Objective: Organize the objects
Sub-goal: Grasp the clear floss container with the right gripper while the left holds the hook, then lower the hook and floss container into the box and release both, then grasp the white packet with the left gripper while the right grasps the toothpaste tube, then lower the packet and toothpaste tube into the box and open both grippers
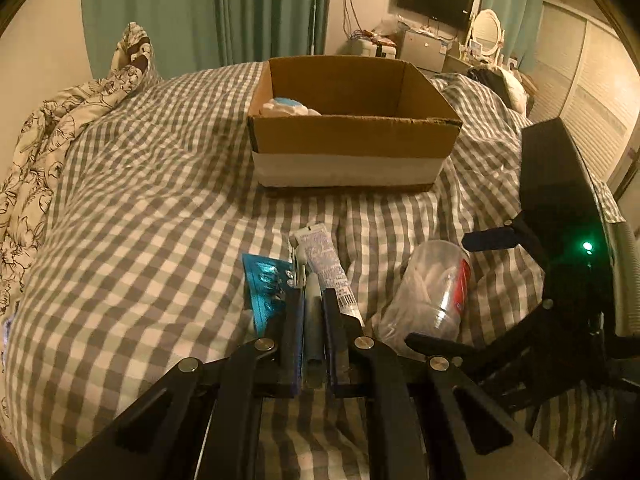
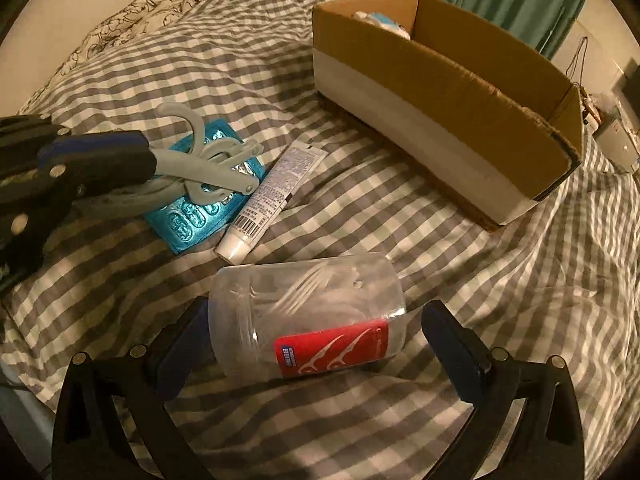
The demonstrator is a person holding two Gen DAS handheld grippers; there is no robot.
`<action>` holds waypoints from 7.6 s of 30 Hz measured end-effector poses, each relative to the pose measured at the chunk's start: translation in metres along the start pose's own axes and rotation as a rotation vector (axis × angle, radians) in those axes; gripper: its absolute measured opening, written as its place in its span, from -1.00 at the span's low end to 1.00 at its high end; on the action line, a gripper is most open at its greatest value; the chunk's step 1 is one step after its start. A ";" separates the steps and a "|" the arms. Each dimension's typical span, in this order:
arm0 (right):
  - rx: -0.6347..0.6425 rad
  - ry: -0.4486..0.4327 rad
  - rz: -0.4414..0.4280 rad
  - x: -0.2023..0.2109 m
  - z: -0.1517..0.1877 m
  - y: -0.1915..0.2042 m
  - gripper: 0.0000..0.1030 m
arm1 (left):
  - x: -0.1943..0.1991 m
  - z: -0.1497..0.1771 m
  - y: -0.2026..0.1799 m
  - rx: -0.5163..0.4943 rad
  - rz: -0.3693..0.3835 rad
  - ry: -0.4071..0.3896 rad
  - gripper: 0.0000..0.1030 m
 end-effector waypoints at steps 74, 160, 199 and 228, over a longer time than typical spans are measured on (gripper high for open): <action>-0.347 -0.582 0.265 0.213 -0.140 -0.156 0.99 | 0.045 -0.216 0.015 -0.024 -0.150 -0.336 0.65; -0.309 -0.007 -0.013 -0.059 -0.058 0.015 -0.01 | -0.001 -0.012 0.063 0.082 -0.121 -0.064 -0.86; -0.342 -0.539 0.163 0.186 -0.092 -0.090 -0.63 | 0.058 -0.125 -0.017 -0.096 -0.056 -0.234 -0.86; -0.260 -0.309 0.199 0.027 -0.176 -0.200 -0.63 | -0.127 -0.214 -0.011 -0.042 -0.003 -0.032 -0.86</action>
Point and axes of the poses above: each gripper's, at about its wrist camera, not at the fingertips, and x roughly against the way its jaws point, y to its left, z to its underside, the point moved 8 cm from there along -x, roughly the way its jaws point, and after that the axes turned 1 degree about z, right-handed, at the moved point
